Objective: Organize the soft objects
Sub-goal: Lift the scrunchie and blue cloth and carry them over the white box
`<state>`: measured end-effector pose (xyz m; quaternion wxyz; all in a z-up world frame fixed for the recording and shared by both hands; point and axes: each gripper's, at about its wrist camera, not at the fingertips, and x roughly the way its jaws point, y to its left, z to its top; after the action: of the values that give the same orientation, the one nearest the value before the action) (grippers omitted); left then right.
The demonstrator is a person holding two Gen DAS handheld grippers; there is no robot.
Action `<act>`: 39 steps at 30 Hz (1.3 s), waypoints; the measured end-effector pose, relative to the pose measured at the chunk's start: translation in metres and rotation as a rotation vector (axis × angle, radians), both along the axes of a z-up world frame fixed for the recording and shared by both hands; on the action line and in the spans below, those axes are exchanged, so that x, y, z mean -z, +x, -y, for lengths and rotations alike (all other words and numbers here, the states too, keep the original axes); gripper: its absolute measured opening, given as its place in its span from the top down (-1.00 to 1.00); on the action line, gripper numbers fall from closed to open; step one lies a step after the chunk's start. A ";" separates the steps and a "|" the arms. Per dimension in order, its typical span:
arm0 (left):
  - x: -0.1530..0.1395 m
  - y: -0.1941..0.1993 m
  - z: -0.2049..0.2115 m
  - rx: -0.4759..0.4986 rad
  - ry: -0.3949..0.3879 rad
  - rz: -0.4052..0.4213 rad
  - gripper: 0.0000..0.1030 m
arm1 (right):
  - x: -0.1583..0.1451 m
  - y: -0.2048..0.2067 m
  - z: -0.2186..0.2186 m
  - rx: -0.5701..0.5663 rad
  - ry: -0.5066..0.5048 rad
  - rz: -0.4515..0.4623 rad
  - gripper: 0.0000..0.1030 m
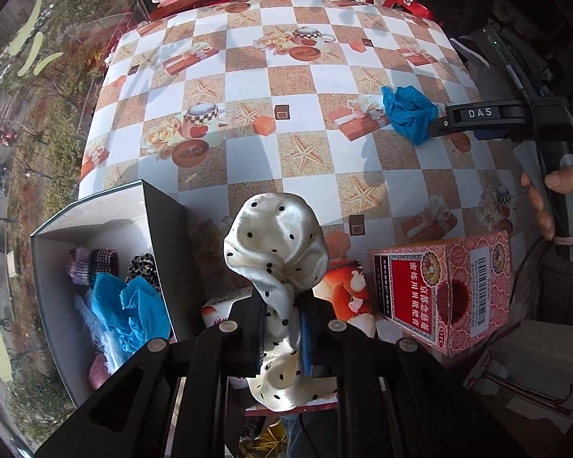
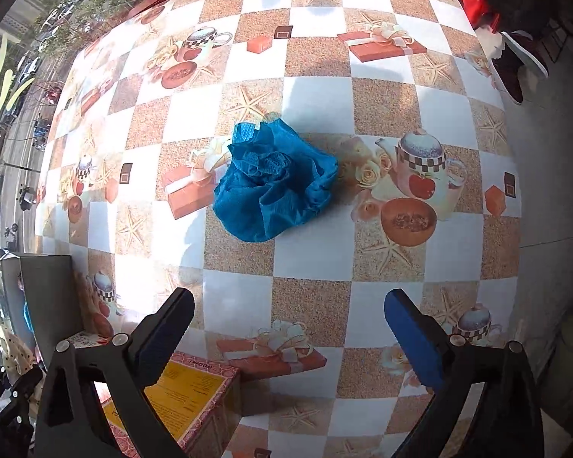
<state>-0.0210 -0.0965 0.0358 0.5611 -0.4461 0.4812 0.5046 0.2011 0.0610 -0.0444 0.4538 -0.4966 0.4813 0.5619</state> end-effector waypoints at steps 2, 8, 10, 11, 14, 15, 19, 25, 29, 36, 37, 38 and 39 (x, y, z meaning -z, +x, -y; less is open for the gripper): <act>-0.001 -0.001 0.002 -0.023 -0.005 -0.016 0.69 | 0.014 -0.011 -0.023 -0.025 0.015 0.024 -0.95; 0.002 0.009 0.009 -0.009 -0.031 -0.060 0.69 | 0.062 -0.031 -0.046 -0.067 -0.033 0.107 -0.46; 0.004 0.015 0.012 0.041 -0.042 -0.073 0.69 | 0.049 -0.036 -0.037 -0.109 -0.043 0.085 0.77; 0.005 0.018 0.014 0.065 -0.048 -0.070 0.69 | 0.041 -0.033 -0.030 -0.101 -0.052 0.036 0.75; 0.004 0.023 0.018 0.114 -0.052 -0.059 0.68 | -0.001 -0.015 -0.005 -0.062 -0.017 -0.050 0.75; 0.005 0.025 0.020 0.129 -0.056 -0.052 0.68 | -0.016 -0.007 0.005 -0.038 -0.007 -0.076 0.75; 0.002 0.030 0.026 0.174 -0.045 -0.040 0.68 | -0.071 0.020 0.049 0.052 0.053 -0.143 0.75; -0.008 0.029 0.030 0.189 -0.003 -0.015 0.67 | -0.116 0.033 0.109 0.146 0.096 -0.184 0.75; -0.017 0.027 0.033 0.205 0.029 -0.002 0.66 | -0.130 0.023 0.140 0.176 0.114 -0.214 0.74; -0.026 0.014 0.041 0.193 0.065 0.001 0.66 | -0.144 -0.027 0.172 0.103 0.121 -0.244 0.74; -0.027 0.011 0.042 0.186 0.072 0.002 0.66 | -0.145 -0.035 0.174 0.087 0.119 -0.247 0.74; -0.029 0.007 0.043 0.178 0.078 0.003 0.66 | -0.144 -0.043 0.176 0.068 0.118 -0.247 0.74; -0.030 0.003 0.044 0.167 0.084 0.004 0.66 | -0.144 -0.051 0.178 0.052 0.113 -0.249 0.74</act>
<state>-0.0179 -0.1405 0.0656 0.6204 -0.3817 0.4940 0.4748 0.1505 -0.1172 0.0995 0.4324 -0.3841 0.5142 0.6333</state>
